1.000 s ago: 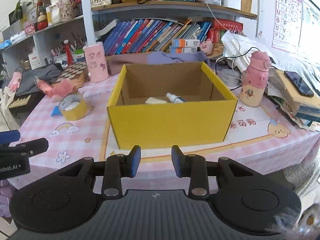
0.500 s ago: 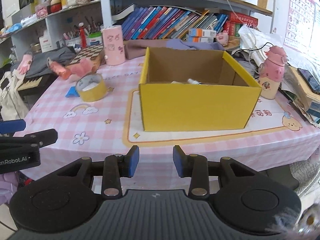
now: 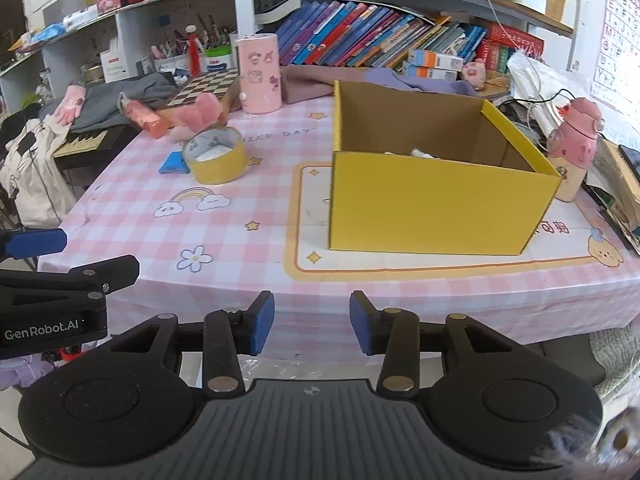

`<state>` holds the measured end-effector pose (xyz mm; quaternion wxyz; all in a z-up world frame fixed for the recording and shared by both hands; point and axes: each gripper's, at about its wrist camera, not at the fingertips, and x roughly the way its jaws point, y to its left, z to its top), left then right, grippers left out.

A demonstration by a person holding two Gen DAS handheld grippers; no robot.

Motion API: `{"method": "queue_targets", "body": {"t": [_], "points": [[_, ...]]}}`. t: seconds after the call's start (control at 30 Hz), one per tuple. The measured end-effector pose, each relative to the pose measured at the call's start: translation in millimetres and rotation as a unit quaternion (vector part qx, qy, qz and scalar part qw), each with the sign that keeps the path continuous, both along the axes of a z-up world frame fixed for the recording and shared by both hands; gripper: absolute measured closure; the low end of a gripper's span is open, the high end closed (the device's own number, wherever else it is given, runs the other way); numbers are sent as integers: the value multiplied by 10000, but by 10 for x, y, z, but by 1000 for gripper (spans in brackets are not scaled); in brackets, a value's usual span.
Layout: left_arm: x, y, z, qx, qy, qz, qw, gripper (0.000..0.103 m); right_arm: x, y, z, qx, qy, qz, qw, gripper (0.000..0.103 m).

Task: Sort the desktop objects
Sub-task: 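Lift both open tools out of the yellow box and withdraw, then move both open tools toward the yellow tape roll and pink toy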

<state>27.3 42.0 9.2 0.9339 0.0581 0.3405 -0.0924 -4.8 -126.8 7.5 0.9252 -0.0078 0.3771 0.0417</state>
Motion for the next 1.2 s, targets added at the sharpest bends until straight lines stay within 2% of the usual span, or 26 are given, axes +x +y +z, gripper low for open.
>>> {"method": "queue_targets", "body": {"t": [0.4,0.7,0.8,0.87,1.2], "points": [[13,246,-26,15,80,157,9998,21,63,261,-31,62,66,224,9997,59],[17,454,-5,86,-3,382,9992,20,161,450,-34,139,44,370,9992,57],[49,526,6,61,0,498,9987,19,197,541,-24,85,23,499,9987,54],[82,559,6,31,8,543,9985,15,216,597,-15,32,16,588,9983,54],[225,516,-24,-16,11,521,9986,14,342,614,-12,-52,26,636,9980,52]]}}
